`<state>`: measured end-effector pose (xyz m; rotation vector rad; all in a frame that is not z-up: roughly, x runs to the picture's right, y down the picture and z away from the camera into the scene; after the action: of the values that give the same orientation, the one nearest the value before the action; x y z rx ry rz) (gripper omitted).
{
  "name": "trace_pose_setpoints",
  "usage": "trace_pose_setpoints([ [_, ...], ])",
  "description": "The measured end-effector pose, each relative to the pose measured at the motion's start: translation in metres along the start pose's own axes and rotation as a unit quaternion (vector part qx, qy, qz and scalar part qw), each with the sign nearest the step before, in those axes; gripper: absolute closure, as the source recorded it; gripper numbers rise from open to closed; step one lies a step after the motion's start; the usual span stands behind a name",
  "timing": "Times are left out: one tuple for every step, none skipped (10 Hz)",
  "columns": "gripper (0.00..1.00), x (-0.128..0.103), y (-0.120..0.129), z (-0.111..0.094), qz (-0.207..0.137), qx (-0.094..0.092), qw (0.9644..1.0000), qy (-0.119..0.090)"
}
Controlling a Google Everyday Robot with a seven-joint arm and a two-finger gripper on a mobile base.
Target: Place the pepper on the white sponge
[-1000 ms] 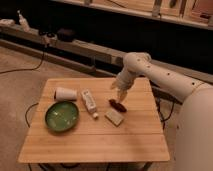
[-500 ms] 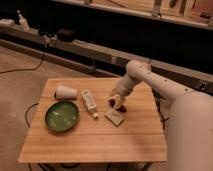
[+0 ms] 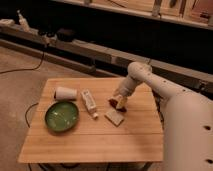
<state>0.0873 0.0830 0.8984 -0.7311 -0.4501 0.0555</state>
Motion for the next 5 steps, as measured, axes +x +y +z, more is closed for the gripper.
trace_pose_setpoints([
  [0.38,0.001,0.000,0.004,0.005,-0.001,1.0000,0.003],
  [0.38,0.004,0.000,0.005,0.009,-0.001,0.9999,0.005],
  [0.38,0.010,0.001,0.006,0.016,-0.001,0.9998,0.009],
  [0.38,0.013,0.002,0.007,0.023,-0.002,0.9996,0.013],
  [0.38,0.016,0.003,0.008,0.028,-0.004,0.9995,0.017],
])
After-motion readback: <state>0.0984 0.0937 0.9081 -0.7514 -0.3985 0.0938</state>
